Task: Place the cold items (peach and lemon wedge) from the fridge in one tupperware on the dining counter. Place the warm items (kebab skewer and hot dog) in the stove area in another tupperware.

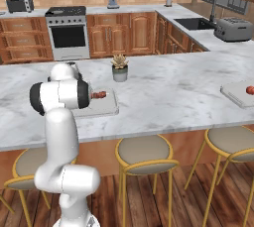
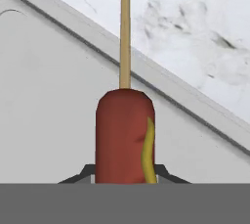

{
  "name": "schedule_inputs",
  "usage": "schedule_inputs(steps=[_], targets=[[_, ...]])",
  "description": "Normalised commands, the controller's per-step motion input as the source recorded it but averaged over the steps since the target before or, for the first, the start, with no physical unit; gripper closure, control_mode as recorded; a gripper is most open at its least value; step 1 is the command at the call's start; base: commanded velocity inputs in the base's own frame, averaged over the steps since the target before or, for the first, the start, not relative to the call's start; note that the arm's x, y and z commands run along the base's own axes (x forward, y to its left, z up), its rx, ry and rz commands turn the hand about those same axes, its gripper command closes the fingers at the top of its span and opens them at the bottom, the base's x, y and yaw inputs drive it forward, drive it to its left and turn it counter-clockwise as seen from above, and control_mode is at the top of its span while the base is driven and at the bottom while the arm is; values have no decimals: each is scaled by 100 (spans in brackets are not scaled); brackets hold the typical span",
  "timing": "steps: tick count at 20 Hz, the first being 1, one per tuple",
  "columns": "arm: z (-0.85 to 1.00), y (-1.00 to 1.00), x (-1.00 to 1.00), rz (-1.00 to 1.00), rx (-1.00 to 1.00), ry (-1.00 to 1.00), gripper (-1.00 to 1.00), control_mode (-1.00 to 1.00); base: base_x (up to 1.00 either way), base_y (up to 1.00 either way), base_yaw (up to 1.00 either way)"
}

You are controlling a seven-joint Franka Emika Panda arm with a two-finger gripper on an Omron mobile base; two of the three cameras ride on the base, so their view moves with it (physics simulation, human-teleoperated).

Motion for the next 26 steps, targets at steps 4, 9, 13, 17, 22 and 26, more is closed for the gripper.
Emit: schedule_inputs(steps=[4,9,13,17,22,26], targets=[[-26,-26,60,27,1,0,100,-100,0,0,0],[-16,-27,64,28,1,0,100,-100,0,0,0],[-19,-29,59,29,0,1,100,-100,0,0,0],[-41,-25,55,30,0,5,100,-100,0,0,0],[-30,-35,31,31,0,1,-100,-100,0,0,0],[1,-53,-6,27,10,-7,-100,-100,0,0,0]])
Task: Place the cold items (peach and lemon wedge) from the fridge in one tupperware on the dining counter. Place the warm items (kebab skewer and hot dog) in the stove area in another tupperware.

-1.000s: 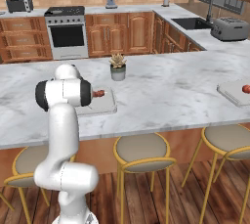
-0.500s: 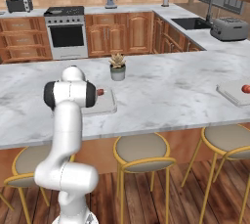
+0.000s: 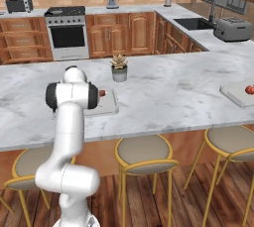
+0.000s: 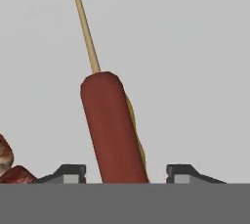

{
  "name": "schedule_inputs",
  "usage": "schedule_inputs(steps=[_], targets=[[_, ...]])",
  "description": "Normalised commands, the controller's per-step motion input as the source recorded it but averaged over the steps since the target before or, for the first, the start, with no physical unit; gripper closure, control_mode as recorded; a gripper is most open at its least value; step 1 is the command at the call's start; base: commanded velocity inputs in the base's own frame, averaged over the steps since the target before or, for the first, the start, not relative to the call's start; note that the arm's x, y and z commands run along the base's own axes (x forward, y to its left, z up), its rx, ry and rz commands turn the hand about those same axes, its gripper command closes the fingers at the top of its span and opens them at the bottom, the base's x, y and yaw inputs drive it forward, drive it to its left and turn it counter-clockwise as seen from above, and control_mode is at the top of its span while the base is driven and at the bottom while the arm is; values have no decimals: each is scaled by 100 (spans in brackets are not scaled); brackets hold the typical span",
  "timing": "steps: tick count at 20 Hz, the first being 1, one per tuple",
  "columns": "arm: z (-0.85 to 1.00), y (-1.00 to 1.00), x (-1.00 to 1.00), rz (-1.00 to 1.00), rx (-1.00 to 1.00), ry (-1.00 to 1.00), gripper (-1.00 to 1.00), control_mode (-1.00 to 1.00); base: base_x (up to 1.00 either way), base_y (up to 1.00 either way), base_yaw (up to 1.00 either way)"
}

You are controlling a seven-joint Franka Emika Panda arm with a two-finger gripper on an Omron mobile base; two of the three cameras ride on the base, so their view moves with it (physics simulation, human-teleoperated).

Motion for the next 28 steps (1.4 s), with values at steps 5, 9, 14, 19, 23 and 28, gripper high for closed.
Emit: schedule_inputs(steps=[5,9,14,19,23,28], targets=[[40,-53,-14,21,23,-13,-100,-100,0,0,0],[93,-75,-33,15,38,-28,-100,-100,0,0,0],[100,-83,-81,5,41,-33,-100,-100,0,0,0],[100,-84,-100,0,35,-26,-100,-100,0,0,0],[100,-90,-100,-3,36,-17,-100,-100,0,0,0],[100,-100,-93,-13,34,-1,-100,-100,0,0,0]])
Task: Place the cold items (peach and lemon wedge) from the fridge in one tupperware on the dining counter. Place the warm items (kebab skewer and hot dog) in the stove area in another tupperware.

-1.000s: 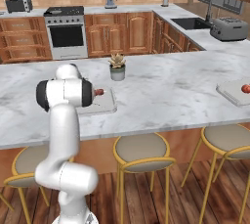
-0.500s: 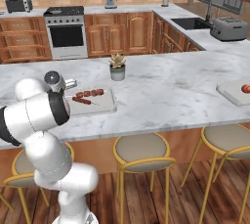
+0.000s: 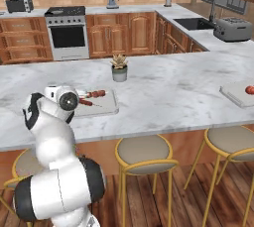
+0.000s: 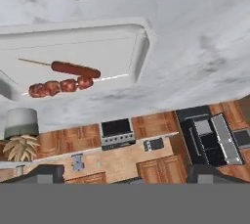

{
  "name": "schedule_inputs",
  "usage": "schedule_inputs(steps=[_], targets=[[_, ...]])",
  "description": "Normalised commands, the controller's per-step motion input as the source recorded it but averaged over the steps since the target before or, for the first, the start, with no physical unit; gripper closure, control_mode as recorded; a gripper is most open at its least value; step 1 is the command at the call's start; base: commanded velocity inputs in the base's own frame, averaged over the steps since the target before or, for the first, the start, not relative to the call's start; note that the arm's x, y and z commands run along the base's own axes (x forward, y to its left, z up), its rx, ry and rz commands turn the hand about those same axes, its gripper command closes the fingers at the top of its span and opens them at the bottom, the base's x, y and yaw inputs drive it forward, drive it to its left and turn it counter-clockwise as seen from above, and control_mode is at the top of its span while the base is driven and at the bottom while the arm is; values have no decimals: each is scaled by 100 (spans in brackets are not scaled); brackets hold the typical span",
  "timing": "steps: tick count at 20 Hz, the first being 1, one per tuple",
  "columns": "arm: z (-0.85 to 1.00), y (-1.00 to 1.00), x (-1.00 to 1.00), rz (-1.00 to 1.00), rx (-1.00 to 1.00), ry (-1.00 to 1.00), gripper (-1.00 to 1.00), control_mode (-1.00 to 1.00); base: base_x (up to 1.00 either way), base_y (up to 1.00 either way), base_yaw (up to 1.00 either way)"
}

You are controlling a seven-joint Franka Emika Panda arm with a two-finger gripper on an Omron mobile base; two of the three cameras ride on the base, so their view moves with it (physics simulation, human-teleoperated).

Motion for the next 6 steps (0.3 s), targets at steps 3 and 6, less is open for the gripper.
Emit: schedule_inputs(steps=[3,6], targets=[[100,-100,-100,-12,30,0,-100,-100,0,0,0],[100,-100,-100,-12,28,3,-100,-100,0,0,0]])
